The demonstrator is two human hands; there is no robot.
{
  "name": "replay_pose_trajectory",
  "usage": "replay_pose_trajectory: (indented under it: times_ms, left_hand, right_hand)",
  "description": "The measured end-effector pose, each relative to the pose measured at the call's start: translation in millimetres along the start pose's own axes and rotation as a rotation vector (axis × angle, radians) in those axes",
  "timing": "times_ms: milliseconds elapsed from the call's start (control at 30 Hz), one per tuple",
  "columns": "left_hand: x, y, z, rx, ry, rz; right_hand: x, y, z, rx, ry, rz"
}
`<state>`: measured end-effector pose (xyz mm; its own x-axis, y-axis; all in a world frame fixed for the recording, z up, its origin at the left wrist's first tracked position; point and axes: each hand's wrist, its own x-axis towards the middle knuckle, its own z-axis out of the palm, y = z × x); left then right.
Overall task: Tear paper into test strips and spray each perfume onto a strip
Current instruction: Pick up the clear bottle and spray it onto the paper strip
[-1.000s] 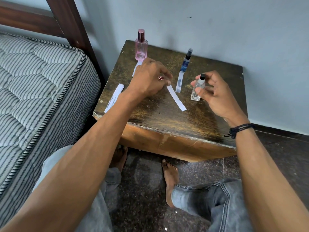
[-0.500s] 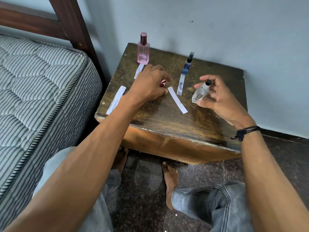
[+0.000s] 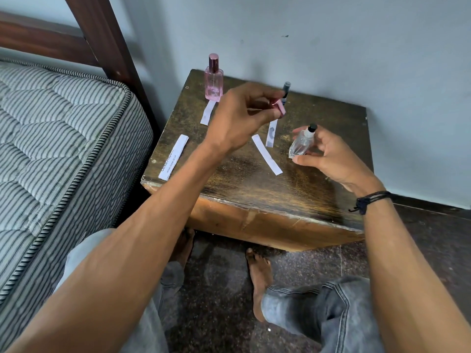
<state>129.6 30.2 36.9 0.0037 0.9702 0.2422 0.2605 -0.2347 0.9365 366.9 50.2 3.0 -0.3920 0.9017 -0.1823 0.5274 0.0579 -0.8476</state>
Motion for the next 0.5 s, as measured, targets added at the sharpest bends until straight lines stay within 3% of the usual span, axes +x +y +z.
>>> replay_pose_trajectory:
  times_ms: [133, 500]
  left_hand:
    - [-4.8, 5.5, 21.9, 0.018, -0.033, 0.1]
    - [-3.2, 4.8, 48.8, 0.045, -0.083, 0.171]
  right_hand:
    - [0.6, -0.7, 0.8, -0.017, 0.019, -0.007]
    - [1.2, -0.8, 3.0, -0.034, 0.036, -0.033]
